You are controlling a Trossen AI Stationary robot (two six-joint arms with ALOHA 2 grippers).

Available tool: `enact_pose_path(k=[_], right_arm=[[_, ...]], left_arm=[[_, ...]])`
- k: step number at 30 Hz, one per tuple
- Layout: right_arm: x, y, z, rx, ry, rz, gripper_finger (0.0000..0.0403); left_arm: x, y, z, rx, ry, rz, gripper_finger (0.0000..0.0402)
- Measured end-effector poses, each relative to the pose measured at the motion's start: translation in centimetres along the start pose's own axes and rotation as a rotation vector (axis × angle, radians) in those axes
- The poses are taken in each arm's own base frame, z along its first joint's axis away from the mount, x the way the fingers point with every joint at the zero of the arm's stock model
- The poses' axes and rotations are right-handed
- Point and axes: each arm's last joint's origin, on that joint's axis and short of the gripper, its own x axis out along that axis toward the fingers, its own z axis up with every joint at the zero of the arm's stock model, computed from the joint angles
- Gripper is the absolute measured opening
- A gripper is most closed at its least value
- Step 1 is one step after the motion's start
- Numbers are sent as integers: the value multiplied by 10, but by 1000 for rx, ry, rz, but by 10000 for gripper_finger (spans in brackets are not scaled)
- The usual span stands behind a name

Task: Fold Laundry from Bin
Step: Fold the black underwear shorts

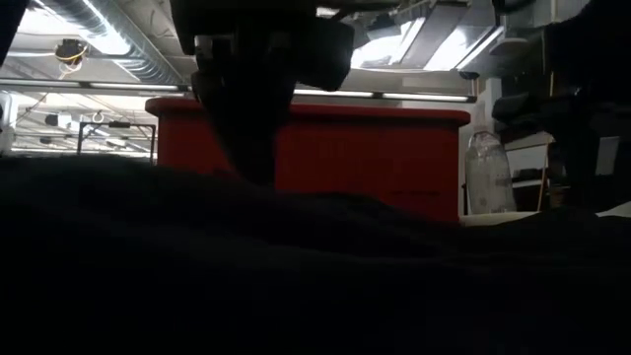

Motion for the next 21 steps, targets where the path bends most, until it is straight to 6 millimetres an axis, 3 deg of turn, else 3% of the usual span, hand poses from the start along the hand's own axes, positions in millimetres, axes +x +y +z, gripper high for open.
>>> enact_pose_path(k=[10, 21], right_arm=[[27, 0, 0, 17, 117, -27, 156], [28, -21, -11, 147, 238, -142, 156]], left_arm=[[-2, 10, -9, -38, 63, 143, 1], [-3, 26, -8, -42, 79, 271, 10]])
